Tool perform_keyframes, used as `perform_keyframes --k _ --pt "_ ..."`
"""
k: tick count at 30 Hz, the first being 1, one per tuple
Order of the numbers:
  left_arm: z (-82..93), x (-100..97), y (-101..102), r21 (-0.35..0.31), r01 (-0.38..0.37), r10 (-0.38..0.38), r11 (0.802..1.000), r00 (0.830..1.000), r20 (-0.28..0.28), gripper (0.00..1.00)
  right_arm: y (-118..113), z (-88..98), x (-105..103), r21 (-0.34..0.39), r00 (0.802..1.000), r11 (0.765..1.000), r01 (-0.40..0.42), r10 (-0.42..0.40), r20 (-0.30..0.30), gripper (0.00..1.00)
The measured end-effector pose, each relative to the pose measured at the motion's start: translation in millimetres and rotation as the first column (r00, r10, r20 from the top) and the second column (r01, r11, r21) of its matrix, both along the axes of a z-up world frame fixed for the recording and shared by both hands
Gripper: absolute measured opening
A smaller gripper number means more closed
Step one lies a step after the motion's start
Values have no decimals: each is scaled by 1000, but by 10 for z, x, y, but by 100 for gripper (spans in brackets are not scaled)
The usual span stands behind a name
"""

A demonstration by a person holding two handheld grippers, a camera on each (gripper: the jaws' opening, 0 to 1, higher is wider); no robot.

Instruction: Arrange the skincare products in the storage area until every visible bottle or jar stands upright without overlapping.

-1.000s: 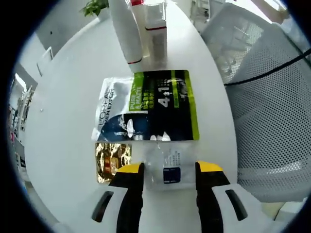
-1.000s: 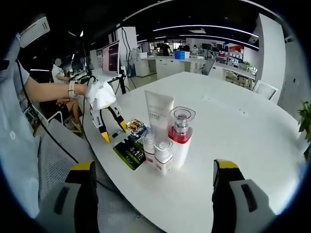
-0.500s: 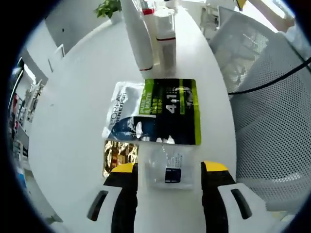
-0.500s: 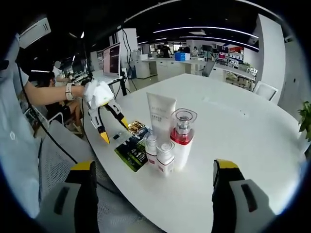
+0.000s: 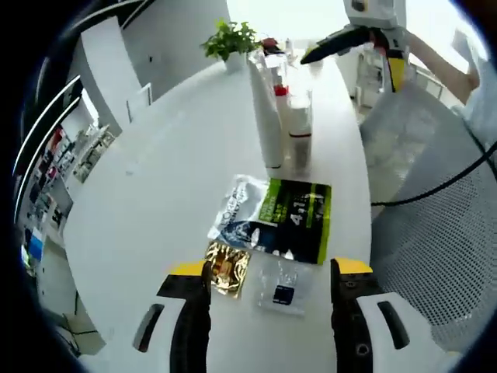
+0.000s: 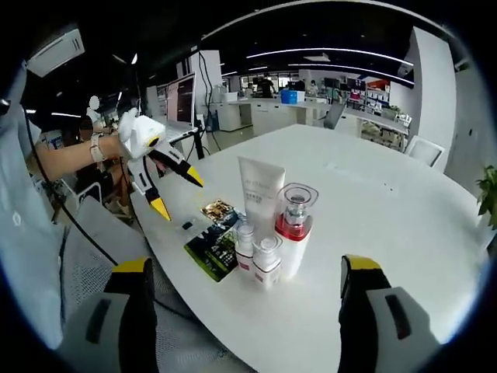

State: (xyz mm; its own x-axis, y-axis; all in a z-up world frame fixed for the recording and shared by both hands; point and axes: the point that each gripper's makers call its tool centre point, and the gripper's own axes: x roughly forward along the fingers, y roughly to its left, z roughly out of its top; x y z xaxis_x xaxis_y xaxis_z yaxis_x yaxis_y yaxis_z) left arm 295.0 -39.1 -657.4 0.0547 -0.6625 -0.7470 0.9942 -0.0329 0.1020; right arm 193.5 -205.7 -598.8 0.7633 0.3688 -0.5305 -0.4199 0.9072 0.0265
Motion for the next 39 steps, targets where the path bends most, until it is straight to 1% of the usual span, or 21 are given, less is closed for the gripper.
perform_keyframes --k 3,5,8,10,13,14,16,17,19,23,26,27,28,30,31,33,36,38,39 --pt "147 -10 -6 -58 -30 31 998 999 17 64 14 22 9 3 1000 1000 2 -2 12 100" --pt "239 -39 -5 -94 -57 58 994 998 7 66 28 27 5 4 1000 1000 2 -2 15 100" --pt "382 -24 -11 -162 -105 110 981 994 21 69 33 28 12 2 1000 1000 4 -4 19 100" --pt "452 -24 2 -207 -139 145 969 989 15 71 45 42 11 6 1000 1000 5 -5 25 100" --pt "538 -70 17 -281 -188 185 941 982 -35 77 46 57 17 6 1000 1000 8 -9 30 100" --pt "544 -75 22 -286 -191 188 939 981 -39 79 46 63 15 3 999 1000 9 -9 30 100" --pt "570 -92 63 -308 -221 211 925 975 -65 83 43 78 14 1 999 1000 12 -12 36 100" --pt "595 -83 89 -326 -242 232 914 970 -71 84 43 84 15 2 999 1000 14 -14 39 100" --pt "617 -82 125 -343 -257 246 904 966 -74 85 39 92 18 5 999 1000 19 -19 43 100" --pt "638 -85 177 -355 -288 279 889 957 -79 93 48 82 15 8 999 1000 16 -16 39 100" --pt "674 -100 195 -371 -293 283 881 956 -83 94 56 66 18 6 999 1000 13 -13 34 100" --pt "698 -94 200 -384 -308 296 870 951 -92 95 61 59 18 6 999 1000 11 -12 31 100" --pt "709 -89 204 -391 -318 305 864 947 -97 96 62 56 19 5 999 1000 12 -12 31 100" --pt "715 -101 214 -391 -318 306 864 947 -95 97 64 52 20 7 999 1000 12 -12 30 100" --pt "717 -92 230 -389 -333 323 859 942 -93 97 64 52 21 7 999 1000 13 -13 30 100" --pt "722 -104 240 -390 -335 326 858 941 -91 97 60 53 24 6 999 1000 14 -14 30 100" --pt "737 -116 263 -399 -367 354 840 929 -110 97 55 58 32 4 999 1000 15 -15 30 100" --pt "750 -92 292 -412 -395 386 821 916 -110 97 52 55 35 3 1000 1000 15 -15 27 100" --pt "744 -94 300 -412 -397 388 820 915 -110 97 51 55 38 2 999 1000 16 -16 28 100"
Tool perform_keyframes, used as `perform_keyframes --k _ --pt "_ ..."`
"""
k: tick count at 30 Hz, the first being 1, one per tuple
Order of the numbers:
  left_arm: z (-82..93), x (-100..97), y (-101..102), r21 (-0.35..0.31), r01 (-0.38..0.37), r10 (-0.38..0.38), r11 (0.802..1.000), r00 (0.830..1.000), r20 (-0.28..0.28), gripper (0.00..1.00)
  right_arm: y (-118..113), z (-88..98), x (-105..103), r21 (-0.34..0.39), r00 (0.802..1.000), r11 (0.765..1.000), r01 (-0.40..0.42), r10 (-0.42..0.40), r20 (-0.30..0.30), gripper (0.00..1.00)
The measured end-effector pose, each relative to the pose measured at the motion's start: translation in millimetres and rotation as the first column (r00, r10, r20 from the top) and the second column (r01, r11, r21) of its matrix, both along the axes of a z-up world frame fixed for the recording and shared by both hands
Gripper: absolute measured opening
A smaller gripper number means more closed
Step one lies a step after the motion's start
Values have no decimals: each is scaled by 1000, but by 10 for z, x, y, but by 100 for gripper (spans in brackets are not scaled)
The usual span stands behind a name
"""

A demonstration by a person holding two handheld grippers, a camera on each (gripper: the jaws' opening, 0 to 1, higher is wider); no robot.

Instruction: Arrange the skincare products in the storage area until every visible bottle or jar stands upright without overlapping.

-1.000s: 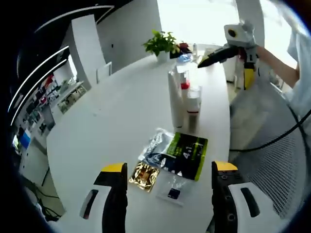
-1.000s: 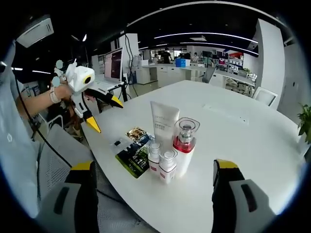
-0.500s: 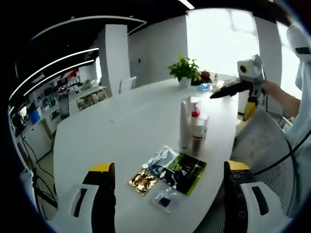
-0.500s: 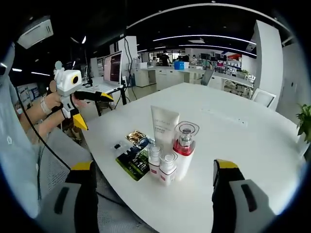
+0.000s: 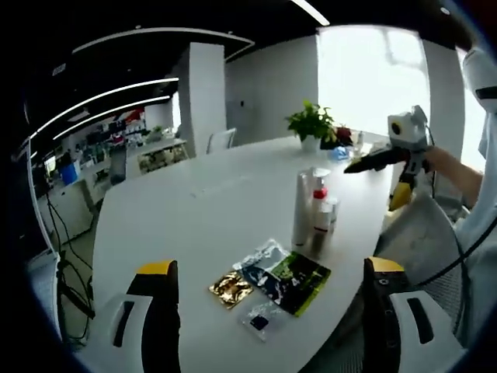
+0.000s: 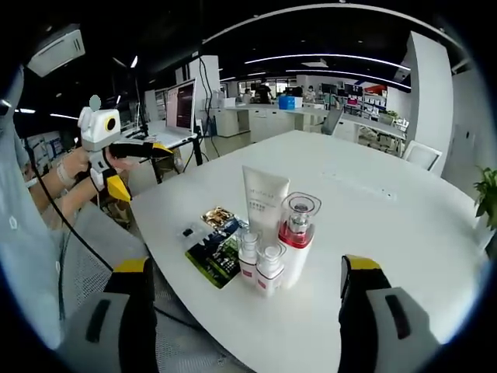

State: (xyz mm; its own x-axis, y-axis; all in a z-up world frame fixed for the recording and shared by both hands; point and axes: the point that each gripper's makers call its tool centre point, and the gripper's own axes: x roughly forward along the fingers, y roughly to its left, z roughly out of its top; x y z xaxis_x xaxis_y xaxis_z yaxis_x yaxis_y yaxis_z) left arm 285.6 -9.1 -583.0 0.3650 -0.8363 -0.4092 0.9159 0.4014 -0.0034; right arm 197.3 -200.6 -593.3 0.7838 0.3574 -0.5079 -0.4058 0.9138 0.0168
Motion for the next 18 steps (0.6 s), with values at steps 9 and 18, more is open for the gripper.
perform_keyframes --k 9,18 --pt "-67 2 61 16 -29 30 999 999 -25 97 2 -35 14 0 1000 1000 -6 6 -10 100" --pt "-99 12 84 22 -40 40 999 999 -30 97 39 -31 7 -1 1000 1000 -8 8 -10 100"
